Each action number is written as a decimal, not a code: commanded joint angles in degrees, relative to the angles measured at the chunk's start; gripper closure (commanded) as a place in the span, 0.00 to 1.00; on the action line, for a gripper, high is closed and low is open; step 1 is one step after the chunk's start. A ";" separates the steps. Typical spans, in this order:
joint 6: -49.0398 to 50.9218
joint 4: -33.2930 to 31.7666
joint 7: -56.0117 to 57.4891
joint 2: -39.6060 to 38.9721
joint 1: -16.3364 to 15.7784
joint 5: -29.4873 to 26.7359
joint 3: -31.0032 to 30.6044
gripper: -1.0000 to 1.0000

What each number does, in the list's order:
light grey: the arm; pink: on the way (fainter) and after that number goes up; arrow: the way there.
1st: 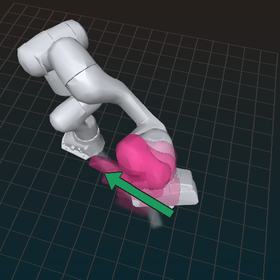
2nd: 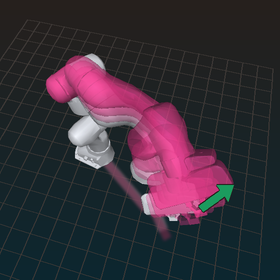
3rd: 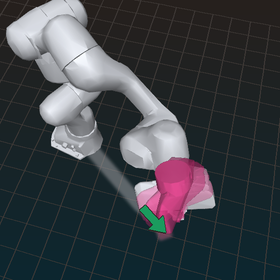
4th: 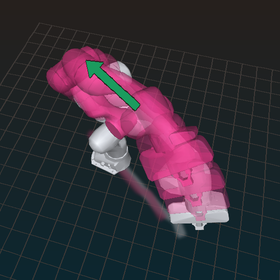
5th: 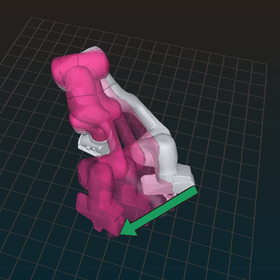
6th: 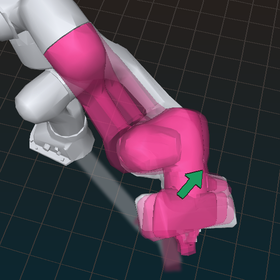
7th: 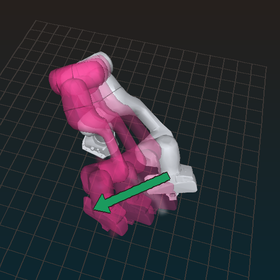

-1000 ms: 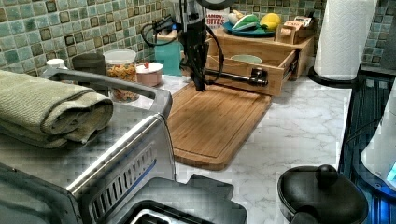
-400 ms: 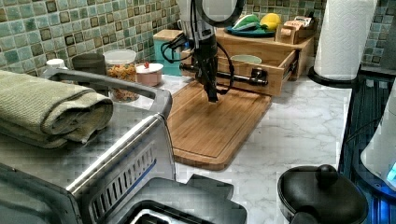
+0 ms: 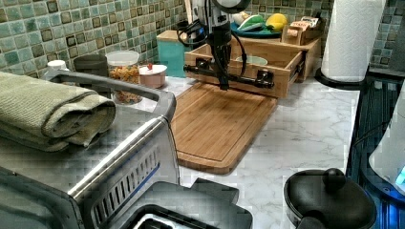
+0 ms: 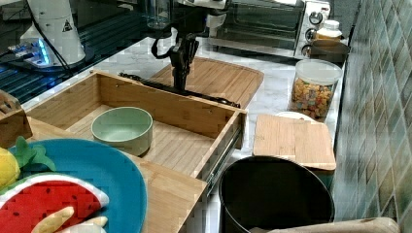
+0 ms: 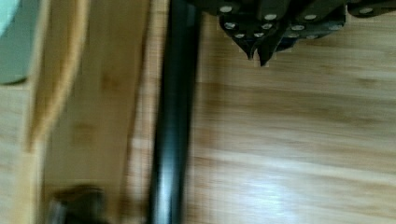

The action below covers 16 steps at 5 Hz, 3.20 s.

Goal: Close the drawer.

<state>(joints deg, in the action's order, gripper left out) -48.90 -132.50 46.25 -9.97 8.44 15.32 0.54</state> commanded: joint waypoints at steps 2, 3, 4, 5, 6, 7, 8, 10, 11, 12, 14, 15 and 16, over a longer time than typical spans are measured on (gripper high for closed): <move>-6.44 9.73 16.55 -6.88 12.27 -6.17 5.97 1.00; -6.90 10.44 19.47 -7.54 14.13 -6.43 7.82 1.00; -9.99 13.36 25.50 -11.52 19.12 -7.10 6.98 1.00; -10.67 17.46 30.88 -14.34 22.01 -8.34 8.09 1.00; -8.50 23.05 35.23 -16.71 24.13 -7.71 9.02 1.00; -4.27 27.62 35.01 -17.34 25.08 -7.55 9.38 1.00; -1.71 26.95 32.10 -14.38 23.69 -5.62 10.99 1.00; -1.69 26.94 32.06 -14.37 23.75 -5.58 10.93 1.00; -1.71 26.94 32.12 -14.39 23.57 -5.70 11.12 1.00; -1.70 26.94 32.13 -14.39 23.56 -5.72 11.14 1.00; -1.73 26.93 32.27 -14.41 23.31 -5.89 11.41 1.00; -1.74 26.94 32.27 -14.42 23.27 -5.92 11.46 1.00; -1.72 26.93 32.26 -14.41 23.26 -5.92 11.46 1.00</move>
<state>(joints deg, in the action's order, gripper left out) -49.13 -114.42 78.11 -25.63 25.75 7.76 5.20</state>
